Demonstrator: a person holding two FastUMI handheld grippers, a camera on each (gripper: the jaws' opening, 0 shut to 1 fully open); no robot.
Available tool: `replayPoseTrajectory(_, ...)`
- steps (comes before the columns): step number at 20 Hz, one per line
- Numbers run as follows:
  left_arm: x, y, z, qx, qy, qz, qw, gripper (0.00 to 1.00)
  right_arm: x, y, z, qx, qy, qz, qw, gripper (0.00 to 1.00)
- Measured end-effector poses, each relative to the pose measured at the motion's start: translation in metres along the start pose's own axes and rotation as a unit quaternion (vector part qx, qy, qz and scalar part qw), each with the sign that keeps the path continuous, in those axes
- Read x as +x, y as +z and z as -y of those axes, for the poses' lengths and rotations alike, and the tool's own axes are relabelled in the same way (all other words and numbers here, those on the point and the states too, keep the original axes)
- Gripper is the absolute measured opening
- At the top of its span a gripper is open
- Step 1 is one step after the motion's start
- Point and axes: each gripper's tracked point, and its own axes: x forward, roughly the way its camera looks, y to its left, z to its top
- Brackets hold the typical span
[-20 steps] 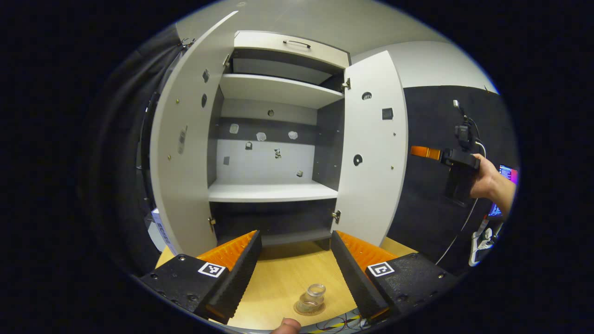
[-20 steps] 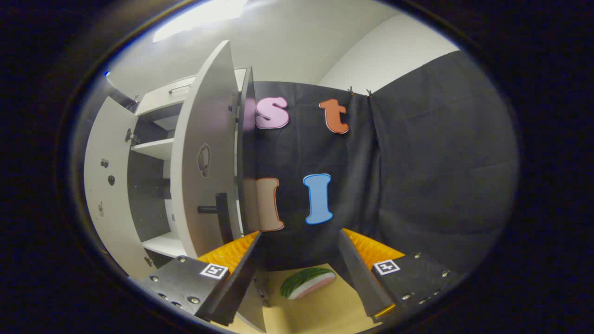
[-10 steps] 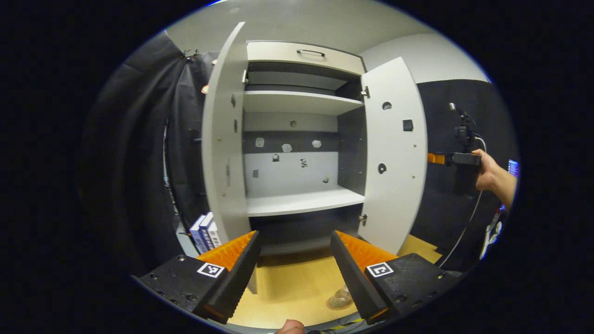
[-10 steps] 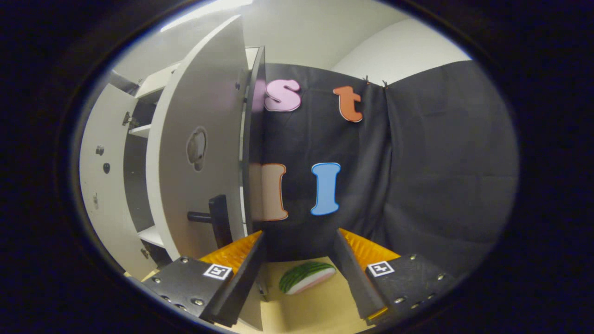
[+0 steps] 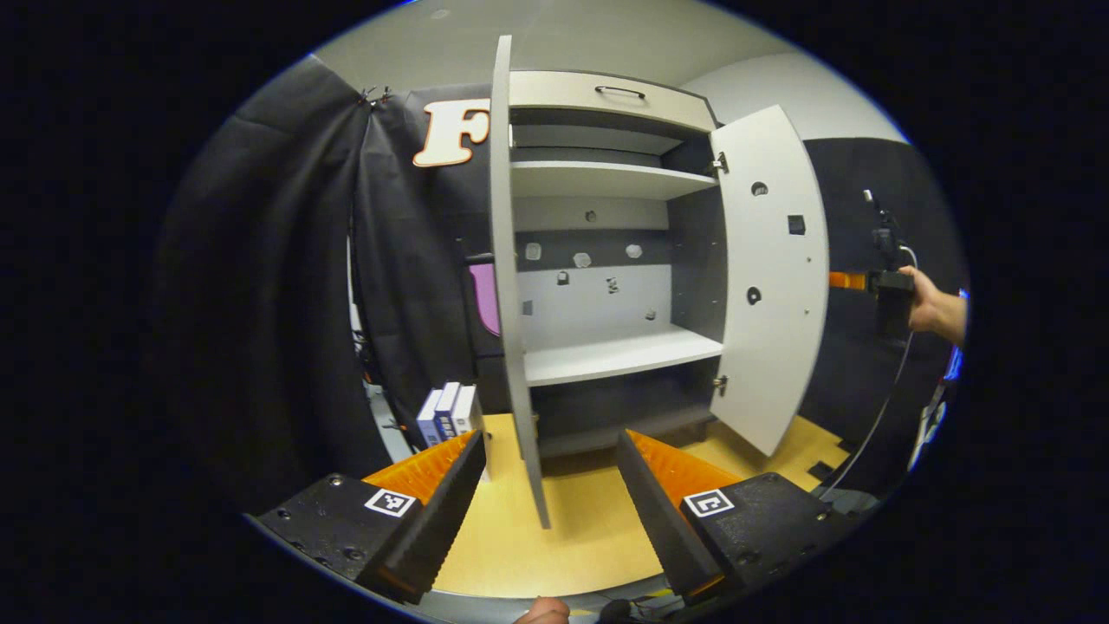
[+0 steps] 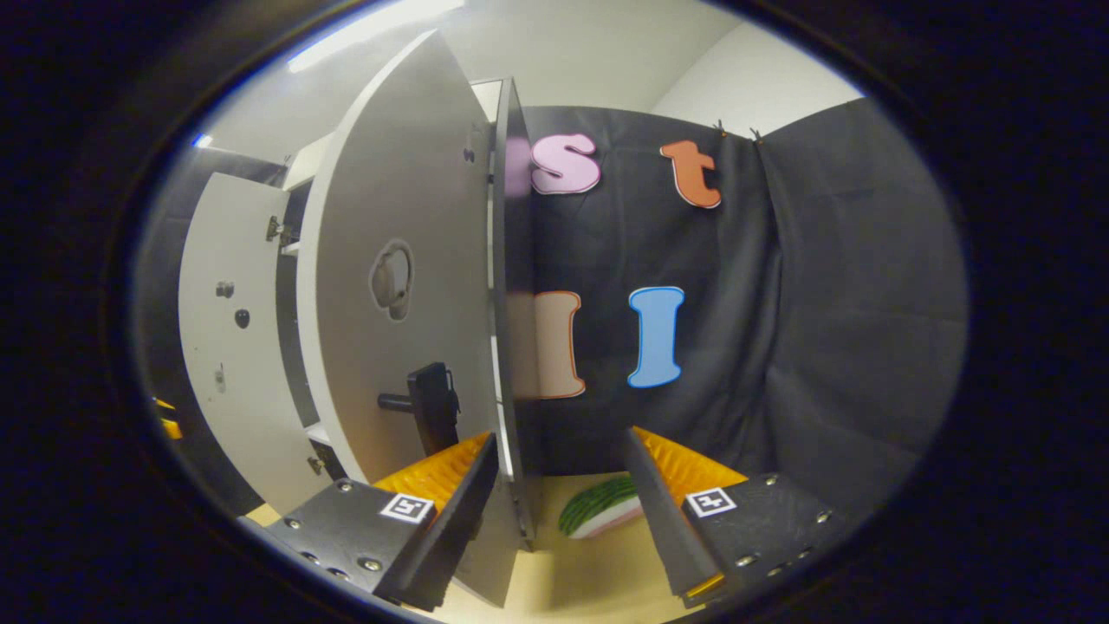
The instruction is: Grasp the bottle in the cabinet with the left hand and place it on the coaster, then close the right door with the right hand and the left door with the left hand.
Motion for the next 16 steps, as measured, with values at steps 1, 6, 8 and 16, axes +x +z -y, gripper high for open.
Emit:
replayPoseTrajectory(1,-0.001,0.008,-0.002,0.000,0.005,0.015,1.000,0.96,-0.001,-0.001,-0.007,-0.006,0.012,0.001,1.000,0.91)
replayPoseTrajectory(6,-0.007,0.031,-0.011,-0.035,0.033,0.045,0.998,0.95,-0.001,0.003,-0.055,-0.052,0.036,0.011,0.998,0.90)
replayPoseTrajectory(8,-0.010,0.034,-0.013,-0.048,0.034,0.049,0.997,0.95,0.004,0.000,-0.068,-0.045,0.031,0.008,0.998,0.91)
replayPoseTrajectory(16,-0.032,0.015,-0.070,-0.028,0.099,0.026,0.994,0.95,0.010,-0.001,-0.073,0.002,0.008,0.015,1.000,0.91)
